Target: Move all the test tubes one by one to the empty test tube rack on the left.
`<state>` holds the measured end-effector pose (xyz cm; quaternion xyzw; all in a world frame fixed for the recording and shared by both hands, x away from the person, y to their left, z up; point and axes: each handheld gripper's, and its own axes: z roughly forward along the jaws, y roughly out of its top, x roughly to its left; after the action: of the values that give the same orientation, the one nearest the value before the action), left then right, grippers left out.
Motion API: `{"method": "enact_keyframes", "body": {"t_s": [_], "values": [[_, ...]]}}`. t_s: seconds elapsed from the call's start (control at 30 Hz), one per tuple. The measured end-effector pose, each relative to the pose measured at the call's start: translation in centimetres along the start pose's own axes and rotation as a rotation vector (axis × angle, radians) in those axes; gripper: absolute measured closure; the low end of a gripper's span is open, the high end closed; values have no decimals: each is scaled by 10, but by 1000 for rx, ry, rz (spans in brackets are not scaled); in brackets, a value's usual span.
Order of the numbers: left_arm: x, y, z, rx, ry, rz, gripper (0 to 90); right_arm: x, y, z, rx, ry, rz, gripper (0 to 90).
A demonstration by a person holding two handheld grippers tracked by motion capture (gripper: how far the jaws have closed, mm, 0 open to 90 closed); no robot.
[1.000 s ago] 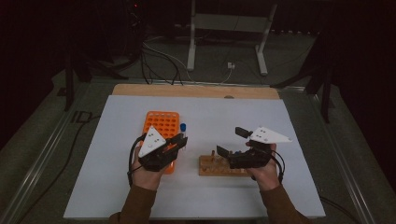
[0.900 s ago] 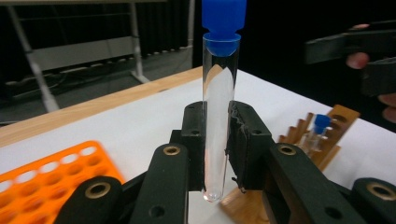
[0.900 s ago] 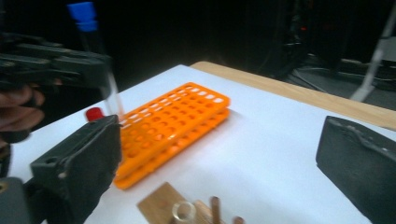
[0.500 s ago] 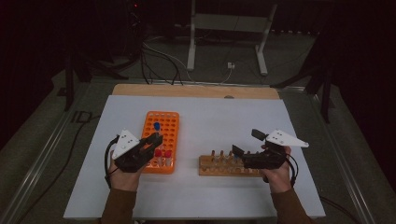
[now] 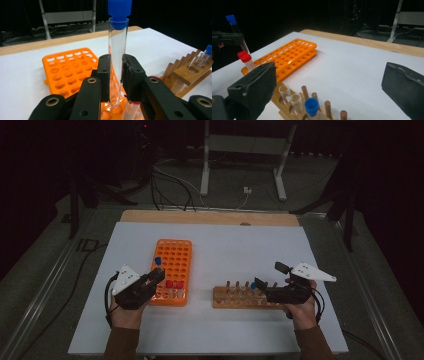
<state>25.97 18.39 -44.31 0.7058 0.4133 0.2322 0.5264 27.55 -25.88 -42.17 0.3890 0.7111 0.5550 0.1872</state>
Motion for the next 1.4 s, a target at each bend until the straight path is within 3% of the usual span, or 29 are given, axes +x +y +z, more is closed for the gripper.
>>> {"method": "enact_keyframes", "body": {"t_s": [0.2,0.6,0.93,1.4], "values": [[3,-14,3,30,-5,-21,776,-3,-6,-1,8,-5,11,3],[-1,-32,6,101,-22,-18,776,-7,-14,-7,9,-13,18,3],[-6,-40,10,203,-15,54,779,-8,-18,-10,9,-14,13,4],[-8,-45,14,260,-4,94,779,-6,-19,-9,10,-12,0,7]]}}
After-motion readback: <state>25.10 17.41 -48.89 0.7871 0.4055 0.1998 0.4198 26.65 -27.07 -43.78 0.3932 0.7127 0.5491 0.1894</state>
